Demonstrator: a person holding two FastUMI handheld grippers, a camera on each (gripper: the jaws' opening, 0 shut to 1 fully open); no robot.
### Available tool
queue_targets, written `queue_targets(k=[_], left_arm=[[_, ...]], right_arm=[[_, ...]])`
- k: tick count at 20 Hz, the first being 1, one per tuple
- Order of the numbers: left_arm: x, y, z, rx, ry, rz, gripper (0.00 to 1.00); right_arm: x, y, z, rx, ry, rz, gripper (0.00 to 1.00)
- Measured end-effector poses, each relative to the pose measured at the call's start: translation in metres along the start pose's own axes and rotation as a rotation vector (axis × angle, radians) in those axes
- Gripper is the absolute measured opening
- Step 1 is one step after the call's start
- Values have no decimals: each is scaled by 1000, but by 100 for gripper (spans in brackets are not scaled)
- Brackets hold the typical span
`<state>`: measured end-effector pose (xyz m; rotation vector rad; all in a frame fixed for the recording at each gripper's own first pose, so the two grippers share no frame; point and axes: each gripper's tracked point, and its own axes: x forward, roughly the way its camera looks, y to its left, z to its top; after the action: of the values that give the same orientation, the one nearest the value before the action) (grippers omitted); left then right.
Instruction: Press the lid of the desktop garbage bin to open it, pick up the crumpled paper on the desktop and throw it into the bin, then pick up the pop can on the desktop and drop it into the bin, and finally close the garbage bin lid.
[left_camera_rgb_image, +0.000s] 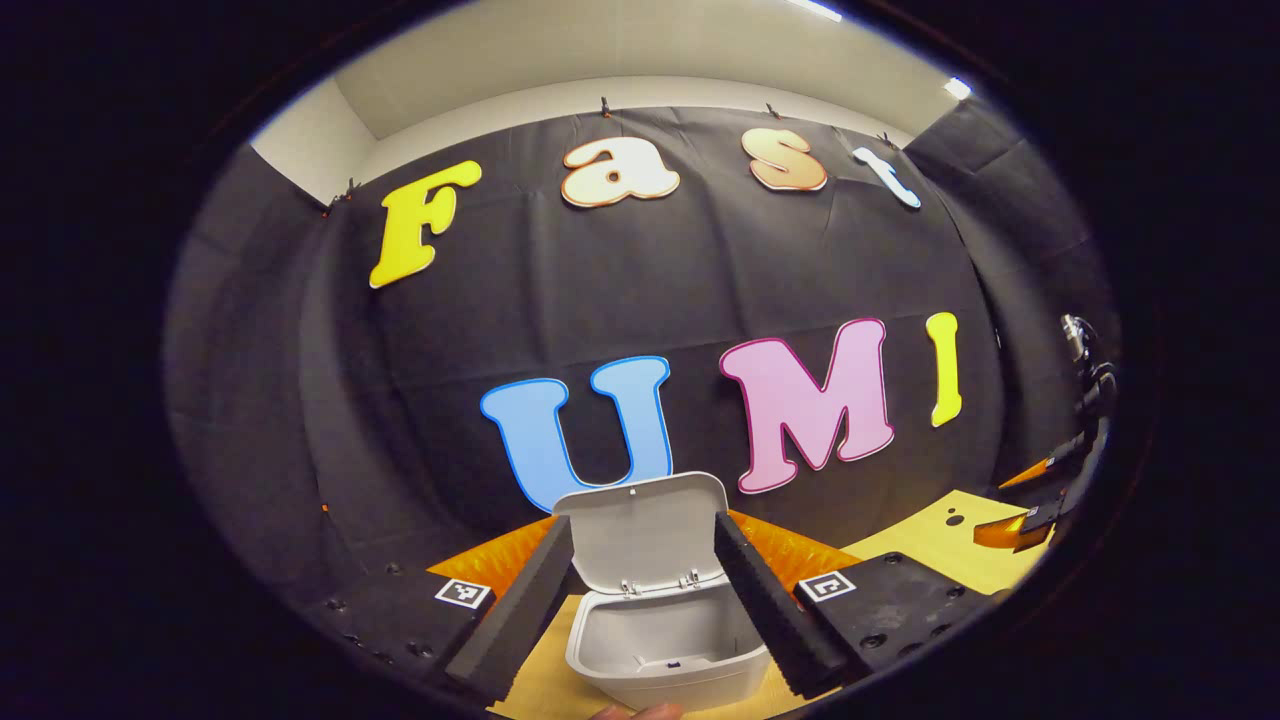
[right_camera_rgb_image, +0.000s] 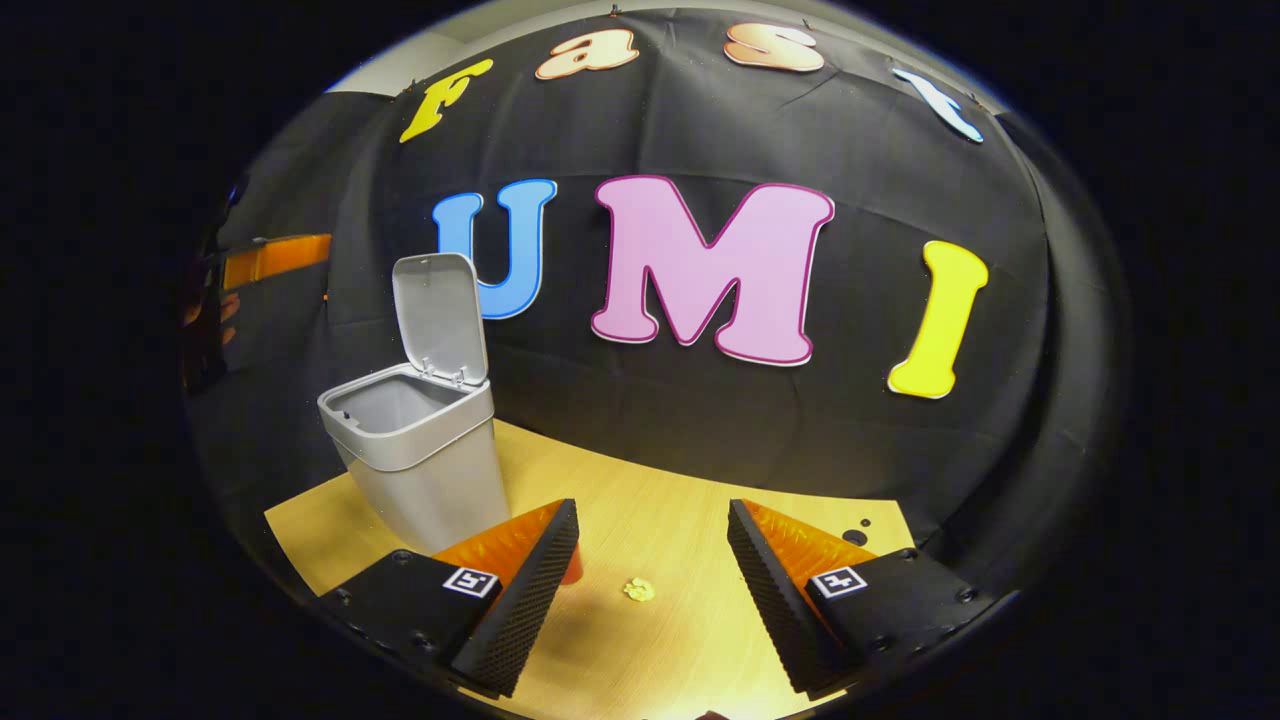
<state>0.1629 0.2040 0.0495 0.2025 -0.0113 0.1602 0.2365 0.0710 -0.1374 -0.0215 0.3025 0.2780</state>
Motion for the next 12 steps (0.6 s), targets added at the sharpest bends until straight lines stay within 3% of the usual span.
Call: queue_targets(k=[7, 10, 11, 12], left_arm=[[-62, -4, -10, -115, 52, 8, 96], [-80, -6, -12, -176, 67, 21, 96], [-87, -4, -14, -171, 74, 38, 96], [-92, -2, -14, -161, 78, 55, 97]], right_arm=[[54, 4, -38, -22, 129, 47, 96], [94, -4, -84, -48, 225, 50, 97], [103, -9, -104, -42, 278, 48, 100], [114, -10, -123, -24, 333, 60, 97]])
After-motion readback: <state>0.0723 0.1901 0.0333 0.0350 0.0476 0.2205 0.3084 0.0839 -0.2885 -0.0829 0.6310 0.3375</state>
